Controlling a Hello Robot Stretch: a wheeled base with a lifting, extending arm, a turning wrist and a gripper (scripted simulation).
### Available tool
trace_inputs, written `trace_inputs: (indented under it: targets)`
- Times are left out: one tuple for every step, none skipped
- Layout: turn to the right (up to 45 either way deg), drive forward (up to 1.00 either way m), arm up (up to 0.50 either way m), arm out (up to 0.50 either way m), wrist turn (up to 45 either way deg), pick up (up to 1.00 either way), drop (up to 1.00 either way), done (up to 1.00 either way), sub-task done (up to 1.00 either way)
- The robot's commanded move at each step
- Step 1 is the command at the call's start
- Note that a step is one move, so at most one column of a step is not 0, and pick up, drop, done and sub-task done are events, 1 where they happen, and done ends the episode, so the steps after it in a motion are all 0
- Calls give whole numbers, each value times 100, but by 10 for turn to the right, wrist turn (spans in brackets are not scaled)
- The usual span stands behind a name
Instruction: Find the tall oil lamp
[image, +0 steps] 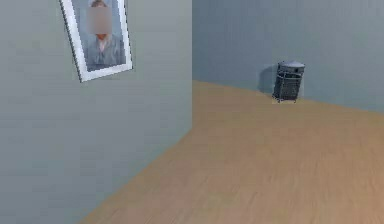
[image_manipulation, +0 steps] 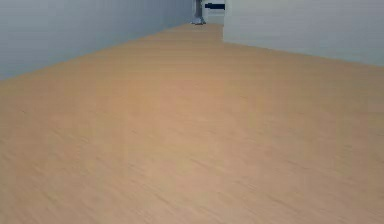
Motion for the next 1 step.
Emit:
trace_inputs:
  targets:
    - [150,0,0,0,0,0,0,0,0]
